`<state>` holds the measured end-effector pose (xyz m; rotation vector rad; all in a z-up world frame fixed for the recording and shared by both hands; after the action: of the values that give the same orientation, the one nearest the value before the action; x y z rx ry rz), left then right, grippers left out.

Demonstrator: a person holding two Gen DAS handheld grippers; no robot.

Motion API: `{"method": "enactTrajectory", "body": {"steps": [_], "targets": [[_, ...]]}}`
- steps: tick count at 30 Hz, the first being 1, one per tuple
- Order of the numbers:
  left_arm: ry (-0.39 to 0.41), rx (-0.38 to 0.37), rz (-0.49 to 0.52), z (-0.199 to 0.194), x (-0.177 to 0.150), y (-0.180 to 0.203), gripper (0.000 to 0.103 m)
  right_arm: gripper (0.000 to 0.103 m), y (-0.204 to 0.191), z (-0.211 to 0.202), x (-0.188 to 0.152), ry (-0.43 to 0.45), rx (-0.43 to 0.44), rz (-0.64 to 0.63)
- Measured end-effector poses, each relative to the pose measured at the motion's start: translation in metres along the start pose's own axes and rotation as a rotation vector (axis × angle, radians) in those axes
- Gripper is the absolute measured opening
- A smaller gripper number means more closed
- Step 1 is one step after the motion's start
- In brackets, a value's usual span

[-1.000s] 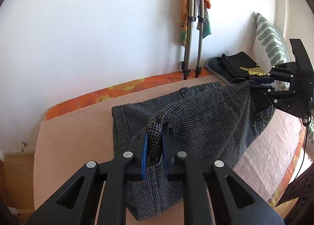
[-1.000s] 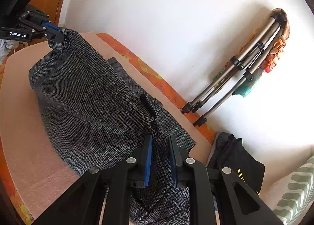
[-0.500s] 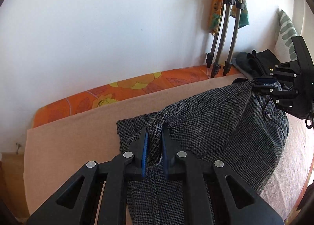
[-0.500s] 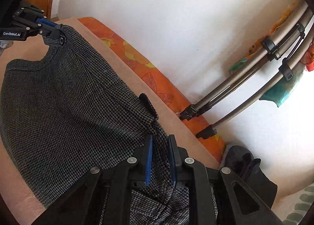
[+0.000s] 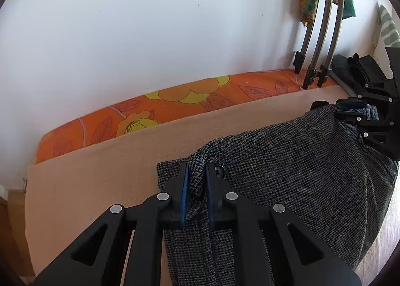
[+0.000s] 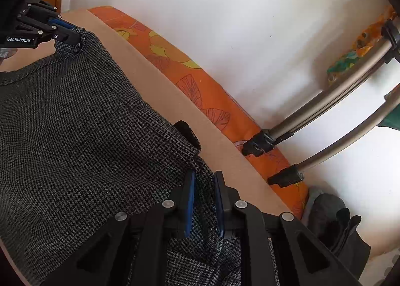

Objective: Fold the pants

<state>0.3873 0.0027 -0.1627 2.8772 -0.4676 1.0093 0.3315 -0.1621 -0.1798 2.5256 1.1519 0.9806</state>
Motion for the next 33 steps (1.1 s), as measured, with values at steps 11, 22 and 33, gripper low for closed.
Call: {"method": "enactTrajectory", "body": {"steps": [11,22,33], "targets": [[0.009,0.110,-0.112,-0.011,0.002,-0.035,0.039,0.073,0.058,-0.068,-0.022,0.110,0.094,0.337],[0.059,0.037,-0.042,-0.090,-0.034,-0.033,0.039,0.072,0.021,-0.137,-0.055,0.155,0.205,0.391],[-0.051,-0.160,-0.113,-0.133,-0.129,-0.028,0.039,0.064,-0.131,-0.175,-0.050,0.124,0.450,0.331]]}}
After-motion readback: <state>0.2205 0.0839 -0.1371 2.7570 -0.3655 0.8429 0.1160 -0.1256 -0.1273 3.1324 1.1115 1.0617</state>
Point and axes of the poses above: each gripper's, at about its wrist camera, not at the fingertips, and z roughly the way its jaws point, y to its right, x to its top, the point moved 9 cm from there along z, roughly the way its jaws point, and after that the axes turned 1 degree about y, right-handed, at the moved point
